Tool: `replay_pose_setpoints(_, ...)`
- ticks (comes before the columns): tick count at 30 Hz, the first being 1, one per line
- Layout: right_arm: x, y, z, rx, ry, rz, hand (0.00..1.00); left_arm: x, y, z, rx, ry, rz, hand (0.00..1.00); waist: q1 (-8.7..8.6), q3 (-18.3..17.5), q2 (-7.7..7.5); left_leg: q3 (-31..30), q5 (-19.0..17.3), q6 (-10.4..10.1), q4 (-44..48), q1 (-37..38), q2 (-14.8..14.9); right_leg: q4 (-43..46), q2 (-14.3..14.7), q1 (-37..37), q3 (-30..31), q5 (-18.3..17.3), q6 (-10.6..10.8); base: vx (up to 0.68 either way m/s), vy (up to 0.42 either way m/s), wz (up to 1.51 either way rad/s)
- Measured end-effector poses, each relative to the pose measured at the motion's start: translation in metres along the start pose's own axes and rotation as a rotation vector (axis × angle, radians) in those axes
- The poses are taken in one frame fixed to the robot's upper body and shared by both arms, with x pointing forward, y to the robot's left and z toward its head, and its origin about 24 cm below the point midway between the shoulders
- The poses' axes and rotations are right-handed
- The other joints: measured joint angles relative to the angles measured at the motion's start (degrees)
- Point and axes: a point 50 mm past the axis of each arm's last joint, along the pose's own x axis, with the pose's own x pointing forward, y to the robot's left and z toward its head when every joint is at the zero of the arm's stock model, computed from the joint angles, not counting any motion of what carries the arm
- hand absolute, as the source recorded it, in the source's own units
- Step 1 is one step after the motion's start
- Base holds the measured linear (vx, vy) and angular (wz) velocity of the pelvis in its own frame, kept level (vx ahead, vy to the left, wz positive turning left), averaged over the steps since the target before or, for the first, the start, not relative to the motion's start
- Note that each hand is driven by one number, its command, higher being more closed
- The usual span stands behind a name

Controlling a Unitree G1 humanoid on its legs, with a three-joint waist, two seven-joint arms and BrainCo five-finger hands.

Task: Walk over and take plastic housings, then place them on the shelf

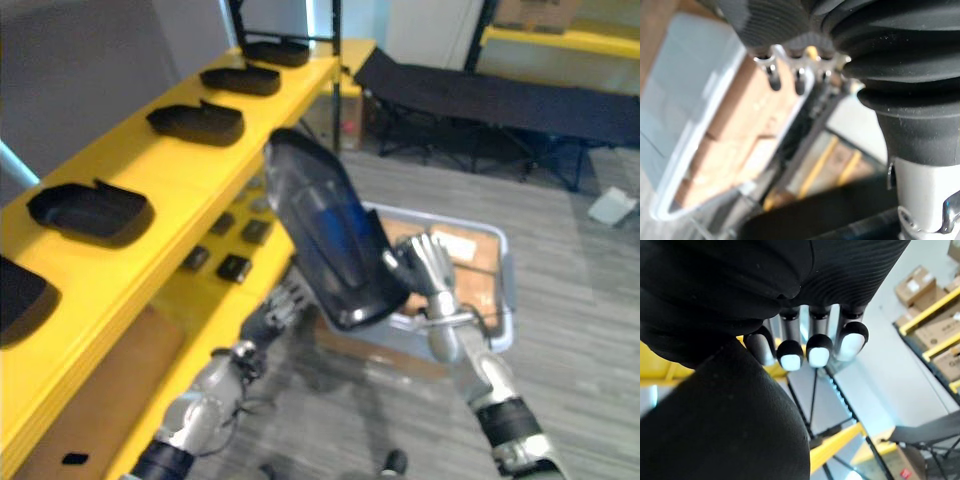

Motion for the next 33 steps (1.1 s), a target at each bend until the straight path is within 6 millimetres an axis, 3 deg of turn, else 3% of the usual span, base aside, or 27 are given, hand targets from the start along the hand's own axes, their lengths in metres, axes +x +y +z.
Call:
replay_pose_setpoints(10, -0.01, 0.026, 0.006, 0.041, 0.016, 0.088, 1.0, 0.003, -0.016, 0.009, -0.012, -0.037, -0.074, 0.0, 0.18, -1.8, -1.15, -1.1, 0.1, 0.1, 0.2, -0.9, -0.1, 0.0, -0.1, 0.0, -1.1, 0.0, 0.0, -0.01, 0.016, 0.04)
replay_pose_setpoints(17, -0.011, 0.04, 0.019, 0.095, 0.005, 0.107, 1.0, 0.006, -0.024, 0.004, 0.008, -0.021, -0.092, 0.0, 1.47, -2.1, -1.19, -1.1, 0.2, 0.2, 0.2, -0.9, -0.5, 0.0, -0.4, 0.0, -1.1, 0.0, 0.1, -0.01, 0.026, 0.02)
replay_pose_setpoints(18, -0.012, 0.041, 0.019, 0.098, 0.007, 0.107, 1.0, 0.006, -0.023, 0.004, 0.023, -0.021, -0.083, 1.0, 1.52, -2.1, -1.19, -1.1, 0.2, 0.2, 0.2, -1.0, -0.5, 0.0, -0.5, 0.0, -1.1, 0.0, 0.1, -0.02, 0.031, 0.01)
replay_pose_setpoints(27, -0.015, 0.05, 0.024, 0.164, 0.043, 0.079, 1.0, 0.009, -0.013, 0.006, 0.224, -0.026, 0.063, 1.0, 1.56, -2.2, -1.38, -1.1, 0.2, 0.2, 0.2, -0.9, -0.5, 0.0, -0.5, 0.0, -1.2, 0.1, 0.0, 0.0, 0.008, 0.0)
replay_pose_setpoints(33, -0.011, 0.054, 0.04, 0.249, 0.038, 0.038, 1.0, 0.009, -0.004, 0.011, 0.267, -0.073, 0.168, 1.0, 1.54, -2.5, -1.88, -1.1, 0.2, 0.2, 0.2, -0.9, -0.5, -0.1, -0.5, 0.0, -1.2, 0.1, 0.0, -0.01, 0.016, 0.0)
